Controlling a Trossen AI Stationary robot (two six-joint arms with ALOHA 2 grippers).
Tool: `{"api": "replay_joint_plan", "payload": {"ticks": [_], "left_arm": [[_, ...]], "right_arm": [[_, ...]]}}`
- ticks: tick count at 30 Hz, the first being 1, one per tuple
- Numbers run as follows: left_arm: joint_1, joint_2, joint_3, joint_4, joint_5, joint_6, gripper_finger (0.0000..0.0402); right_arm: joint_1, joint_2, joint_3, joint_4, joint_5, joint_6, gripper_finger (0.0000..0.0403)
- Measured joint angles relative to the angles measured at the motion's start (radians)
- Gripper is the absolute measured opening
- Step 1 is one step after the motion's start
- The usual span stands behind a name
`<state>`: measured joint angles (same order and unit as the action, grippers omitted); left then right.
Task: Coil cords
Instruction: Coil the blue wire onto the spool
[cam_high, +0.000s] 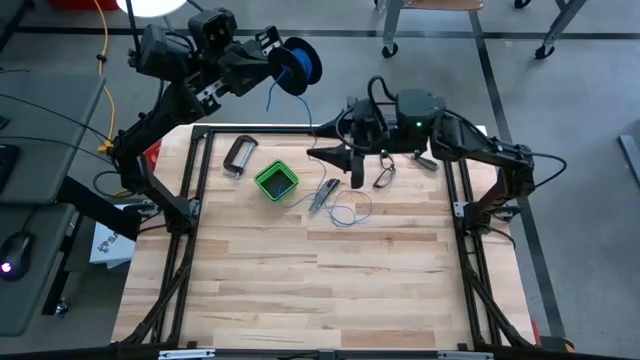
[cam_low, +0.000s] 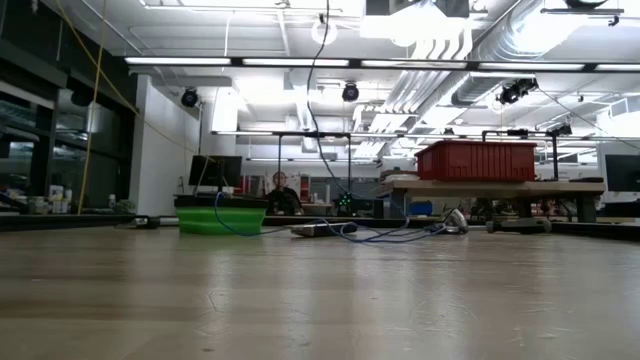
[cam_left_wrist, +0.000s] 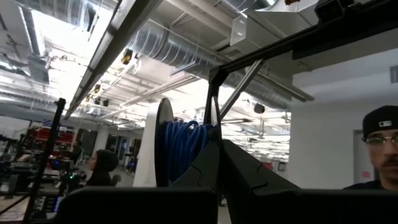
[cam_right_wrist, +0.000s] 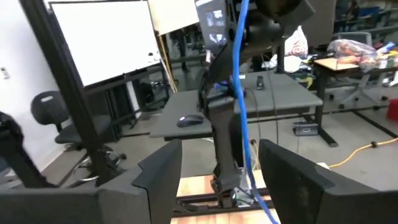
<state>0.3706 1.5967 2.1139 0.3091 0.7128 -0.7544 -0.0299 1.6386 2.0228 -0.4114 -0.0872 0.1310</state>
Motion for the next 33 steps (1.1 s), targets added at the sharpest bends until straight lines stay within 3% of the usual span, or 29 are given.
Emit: {"api": "replay_joint_plan", "payload": {"ticks": [11,20,26,33], "left_arm": [[0.003,0.0,0.0,0.002,-0.003,0.0,0.0001],[0.003,0.0,0.0,0.002,-0.003,0.0,0.0001],[0.013,-0.006,0.0,0.001,-0.002,0.007,0.0001],[0.044,-0.022,0.0,-0.003,-0.016,0.002,0.0001]], "right_arm": [[0.0,0.0,0.0,-0.004,0.004,-0.001,0.0118],[0.002,0.001,0.0,-0.004,0.004,-0.028,0.0095],[0.029,-0.006,-0.001,-0.008,0.044,-0.06,0.0009],[0.067,-0.036,-0.001,-0.043,0.092,-0.061,0.0002]]}}
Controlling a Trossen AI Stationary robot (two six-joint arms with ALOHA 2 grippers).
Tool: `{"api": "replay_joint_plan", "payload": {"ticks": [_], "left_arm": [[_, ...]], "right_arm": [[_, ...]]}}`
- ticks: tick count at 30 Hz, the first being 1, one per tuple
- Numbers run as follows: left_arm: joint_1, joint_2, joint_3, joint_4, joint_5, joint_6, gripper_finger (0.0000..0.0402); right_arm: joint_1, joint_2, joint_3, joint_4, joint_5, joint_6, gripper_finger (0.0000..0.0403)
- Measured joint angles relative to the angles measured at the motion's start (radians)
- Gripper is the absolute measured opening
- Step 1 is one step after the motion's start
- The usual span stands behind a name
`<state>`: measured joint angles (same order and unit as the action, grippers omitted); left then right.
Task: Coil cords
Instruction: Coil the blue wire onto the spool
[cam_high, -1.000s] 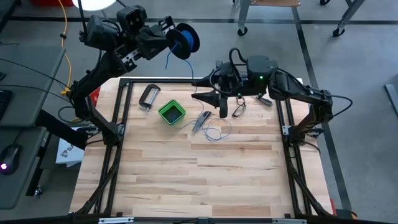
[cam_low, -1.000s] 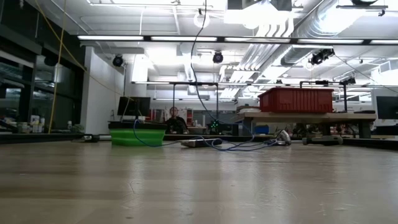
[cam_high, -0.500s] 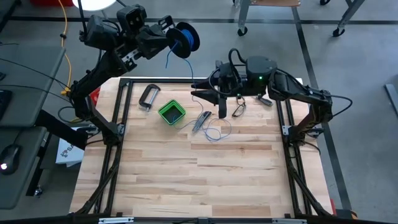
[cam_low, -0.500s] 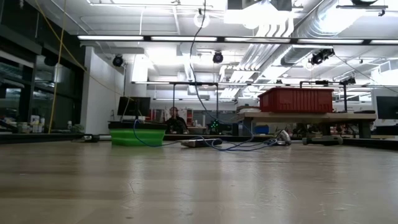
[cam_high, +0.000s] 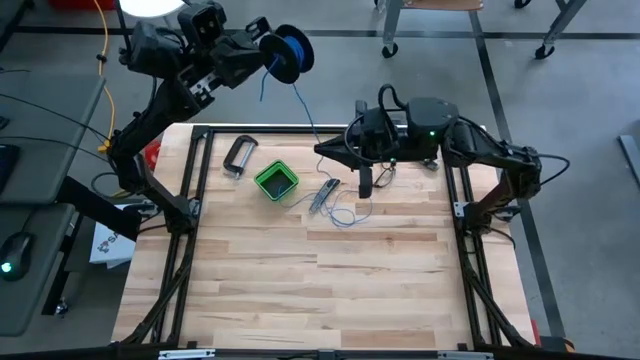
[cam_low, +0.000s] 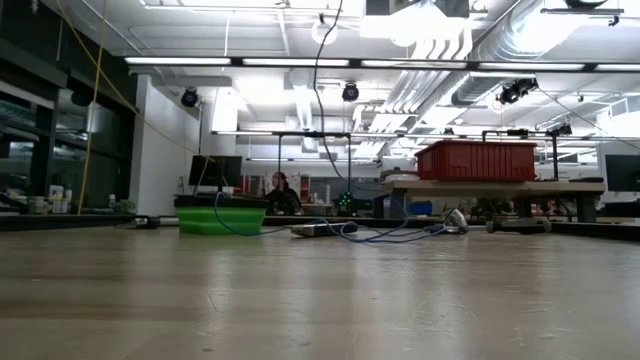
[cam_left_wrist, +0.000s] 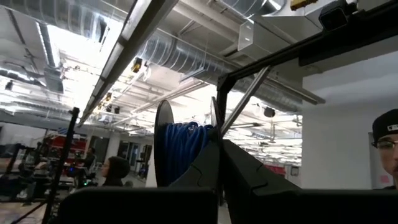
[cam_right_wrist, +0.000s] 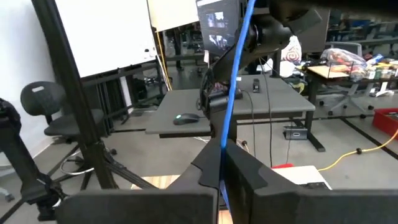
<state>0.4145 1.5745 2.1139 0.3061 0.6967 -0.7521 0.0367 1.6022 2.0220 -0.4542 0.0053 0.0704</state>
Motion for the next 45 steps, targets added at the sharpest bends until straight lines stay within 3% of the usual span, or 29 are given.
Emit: {"api": "replay_joint_plan", "payload": {"ticks": [5,13,24,33,45], "left_arm": [[0.022,-0.021,0.0,-0.139,-0.035,-0.022,0.0001],[0.043,-0.069,0.0,-0.698,-0.055,0.007,0.0001],[-0.003,-0.066,0.0,-0.935,-0.018,-0.068,0.0001],[-0.149,0.008,0.0,-0.84,0.092,-0.297,0.0001],[-0.275,0.151,0.0,-0.243,0.185,-0.663,0.0001]], "right_arm": [[0.031,-0.032,0.0,-0.026,0.002,0.001,0.0001],[0.071,-0.1,0.0,-0.024,-0.001,-0.009,0.0001],[0.061,-0.16,0.0,-0.021,-0.001,-0.035,0.0],[0.032,-0.154,0.0,-0.02,-0.063,-0.034,0.0],[-0.009,-0.105,0.0,0.117,-0.198,-0.019,0.0]]}}
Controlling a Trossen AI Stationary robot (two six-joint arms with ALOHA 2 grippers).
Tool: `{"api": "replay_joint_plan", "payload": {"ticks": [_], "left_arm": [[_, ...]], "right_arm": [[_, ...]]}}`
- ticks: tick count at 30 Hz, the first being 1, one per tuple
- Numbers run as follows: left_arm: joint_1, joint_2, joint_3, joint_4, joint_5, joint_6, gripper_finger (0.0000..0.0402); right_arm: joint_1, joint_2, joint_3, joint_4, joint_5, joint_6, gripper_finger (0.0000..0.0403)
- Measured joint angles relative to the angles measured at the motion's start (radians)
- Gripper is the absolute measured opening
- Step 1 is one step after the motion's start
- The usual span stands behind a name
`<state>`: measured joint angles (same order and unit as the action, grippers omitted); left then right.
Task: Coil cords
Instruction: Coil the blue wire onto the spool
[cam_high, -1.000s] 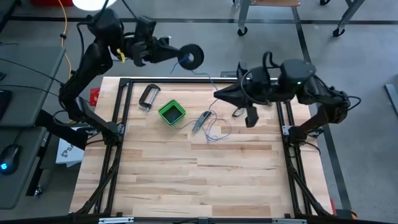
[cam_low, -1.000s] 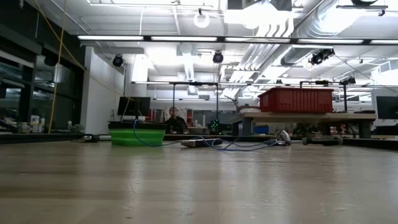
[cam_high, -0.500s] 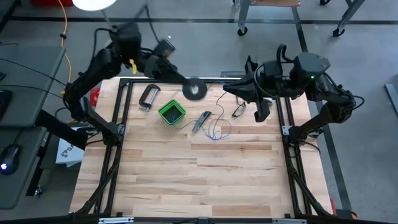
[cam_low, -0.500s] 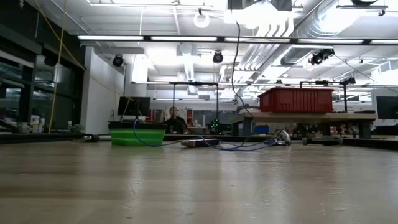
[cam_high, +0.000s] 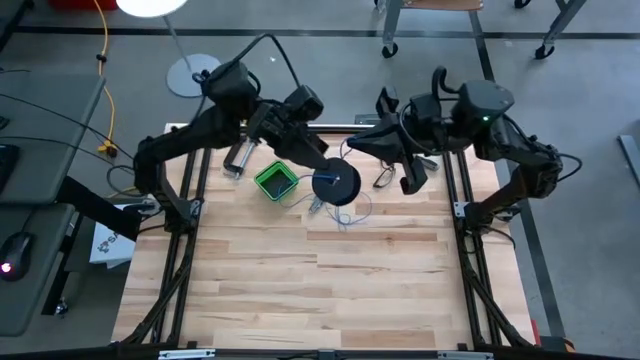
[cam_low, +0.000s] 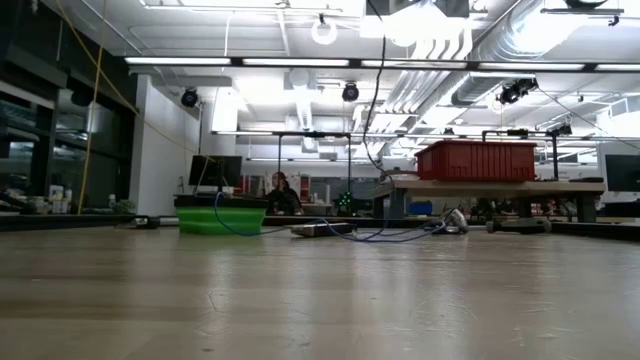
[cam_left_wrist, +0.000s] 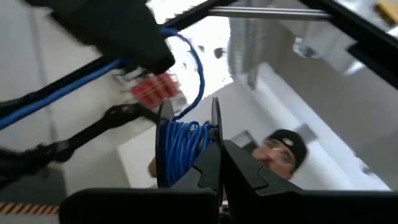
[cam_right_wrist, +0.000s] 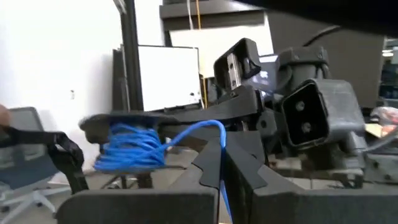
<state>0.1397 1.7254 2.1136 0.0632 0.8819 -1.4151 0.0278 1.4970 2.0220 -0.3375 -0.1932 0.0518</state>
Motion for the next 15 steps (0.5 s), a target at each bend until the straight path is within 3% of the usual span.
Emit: {"api": "replay_joint_plan", "payload": {"ticks": [9,15], "left_arm": [[-0.001,0.057,0.0,0.345,-0.038,-0.073,0.0001],[0.006,0.055,0.0,0.423,-0.094,0.036,0.0001]], "right_arm": [[-0.009,0.062,0.0,0.058,-0.046,0.071,0.0],[-0.009,0.09,0.0,0.103,-0.046,0.091,0.0]]}}
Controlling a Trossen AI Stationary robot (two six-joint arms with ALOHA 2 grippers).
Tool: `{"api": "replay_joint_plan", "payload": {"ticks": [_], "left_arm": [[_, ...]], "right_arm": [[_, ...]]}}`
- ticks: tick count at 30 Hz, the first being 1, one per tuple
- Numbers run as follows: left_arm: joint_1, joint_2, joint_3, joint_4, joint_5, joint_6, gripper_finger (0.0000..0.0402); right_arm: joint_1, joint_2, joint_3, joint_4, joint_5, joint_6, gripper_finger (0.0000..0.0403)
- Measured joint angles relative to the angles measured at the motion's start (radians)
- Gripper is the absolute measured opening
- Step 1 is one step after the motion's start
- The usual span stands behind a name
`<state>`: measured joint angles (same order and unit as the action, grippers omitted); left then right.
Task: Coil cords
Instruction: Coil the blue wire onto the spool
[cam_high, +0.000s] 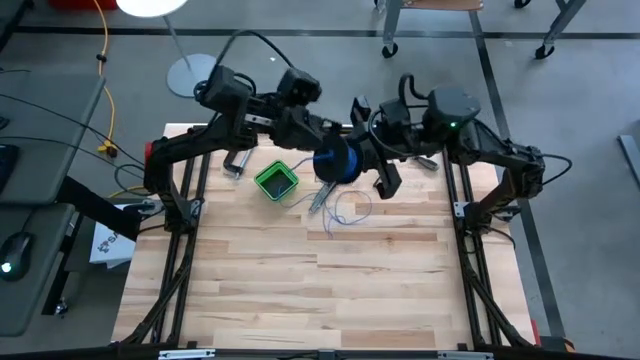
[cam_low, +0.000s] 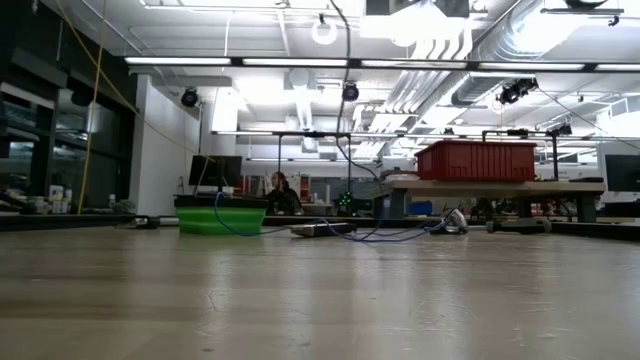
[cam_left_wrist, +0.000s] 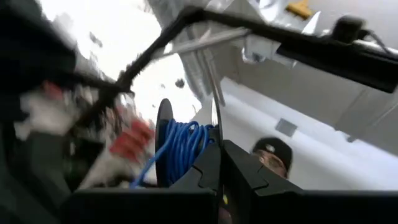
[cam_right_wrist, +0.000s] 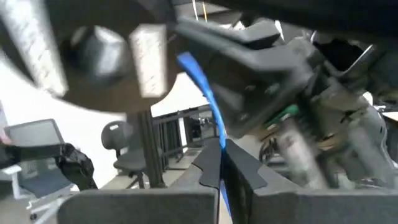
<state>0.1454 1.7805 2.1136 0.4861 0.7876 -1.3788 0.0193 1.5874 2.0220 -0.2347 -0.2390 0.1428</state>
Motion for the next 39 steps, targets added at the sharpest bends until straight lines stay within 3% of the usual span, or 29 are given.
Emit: {"api": "replay_joint_plan", "payload": {"ticks": [9,13,18,24,27,35,39], "left_arm": [[0.048,-0.006,-0.002,0.093,-0.136,0.205,0.0001],[0.062,-0.011,-0.002,0.1,-0.201,0.31,0.0001],[0.073,-0.013,0.0,0.128,-0.286,0.428,0.0001],[0.12,-0.042,0.001,0.124,-0.249,0.483,0.0001],[0.149,-0.076,0.0,0.124,-0.237,0.458,0.0001],[0.19,-0.165,0.0,0.102,-0.195,0.449,0.0001],[0.189,-0.196,0.001,0.089,-0.195,0.478,0.0001]], "right_arm": [[-0.008,0.029,0.002,0.065,0.005,0.064,0.0],[-0.009,0.028,0.003,0.087,0.072,0.122,0.0004],[-0.02,0.036,-0.002,0.045,0.082,0.171,0.0064],[-0.01,0.027,0.0,-0.037,0.183,0.108,0.0177],[-0.006,0.03,-0.001,-0.086,0.187,0.055,0.0209],[-0.005,0.028,-0.001,-0.105,0.216,-0.056,0.0213],[-0.005,0.028,0.0,-0.084,0.301,-0.126,0.0213]]}}
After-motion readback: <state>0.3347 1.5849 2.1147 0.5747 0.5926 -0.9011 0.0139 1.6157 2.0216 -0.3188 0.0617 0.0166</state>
